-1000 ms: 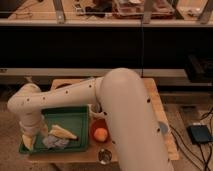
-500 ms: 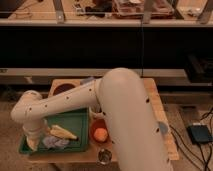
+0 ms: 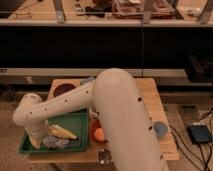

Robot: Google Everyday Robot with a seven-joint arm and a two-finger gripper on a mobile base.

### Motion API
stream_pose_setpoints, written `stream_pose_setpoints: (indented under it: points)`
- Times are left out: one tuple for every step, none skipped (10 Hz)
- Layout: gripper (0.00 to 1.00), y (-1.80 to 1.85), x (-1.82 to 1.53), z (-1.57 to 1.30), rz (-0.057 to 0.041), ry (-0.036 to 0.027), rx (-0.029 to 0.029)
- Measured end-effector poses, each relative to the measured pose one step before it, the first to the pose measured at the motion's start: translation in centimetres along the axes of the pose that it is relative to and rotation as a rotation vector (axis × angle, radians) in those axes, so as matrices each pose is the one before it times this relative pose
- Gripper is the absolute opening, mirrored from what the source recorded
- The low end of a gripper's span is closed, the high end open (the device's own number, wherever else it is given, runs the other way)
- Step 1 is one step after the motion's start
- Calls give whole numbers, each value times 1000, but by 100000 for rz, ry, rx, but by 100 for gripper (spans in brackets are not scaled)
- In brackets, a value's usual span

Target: Place towel in plastic cup

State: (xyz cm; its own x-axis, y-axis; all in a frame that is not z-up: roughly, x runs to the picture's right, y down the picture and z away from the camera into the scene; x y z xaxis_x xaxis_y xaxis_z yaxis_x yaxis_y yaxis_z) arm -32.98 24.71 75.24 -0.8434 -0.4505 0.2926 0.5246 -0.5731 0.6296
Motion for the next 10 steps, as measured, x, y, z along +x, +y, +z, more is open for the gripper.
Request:
stream_pose_setpoints:
  points:
    - [59, 210, 166, 884, -390, -859, 1334]
    - [59, -1, 128, 758, -421, -677, 1846]
    - [59, -108, 172, 454, -857, -733, 2971]
    - [59, 18, -45, 74, -636, -608, 1172]
    - [59, -21, -56, 176, -305, -591, 422]
    - [55, -92, -175, 325, -550, -1152, 173]
    - [47, -80, -84, 262, -538, -621, 96]
    - [37, 16, -270, 248, -815, -740, 62]
    - [27, -242, -92, 234, -2112, 723, 1495]
    - [15, -660, 142, 260, -3735, 917, 1953]
